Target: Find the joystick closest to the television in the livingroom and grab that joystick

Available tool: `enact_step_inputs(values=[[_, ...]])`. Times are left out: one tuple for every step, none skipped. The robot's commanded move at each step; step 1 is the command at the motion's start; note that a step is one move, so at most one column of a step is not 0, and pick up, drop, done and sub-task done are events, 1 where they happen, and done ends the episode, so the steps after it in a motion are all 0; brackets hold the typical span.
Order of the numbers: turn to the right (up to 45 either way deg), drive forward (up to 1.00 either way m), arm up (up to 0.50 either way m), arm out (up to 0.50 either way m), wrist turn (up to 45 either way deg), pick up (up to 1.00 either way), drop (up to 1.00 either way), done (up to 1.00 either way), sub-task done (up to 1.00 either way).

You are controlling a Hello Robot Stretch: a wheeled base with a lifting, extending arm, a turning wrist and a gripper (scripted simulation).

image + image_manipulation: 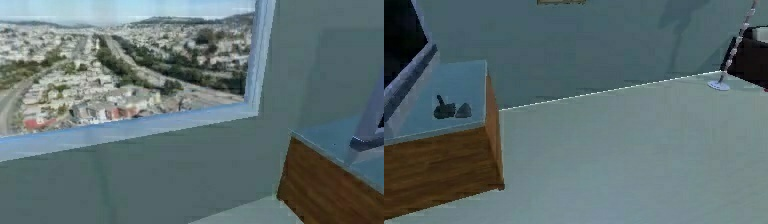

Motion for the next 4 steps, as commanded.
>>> enact_step_inputs(values=[[42.0, 0.0, 0.0, 0.0, 0.0, 0.0, 0.0, 0.0, 0.0], [0.0, 0.5, 0.0, 0.0, 0.0, 0.0, 0.0, 0.0, 0.0], [45.0, 0.0, 0.0, 0.0, 0.0, 0.0, 0.0, 0.0, 0.0], [45.0, 0.0, 0.0, 0.0, 0.0, 0.0, 0.0, 0.0, 0.0]])
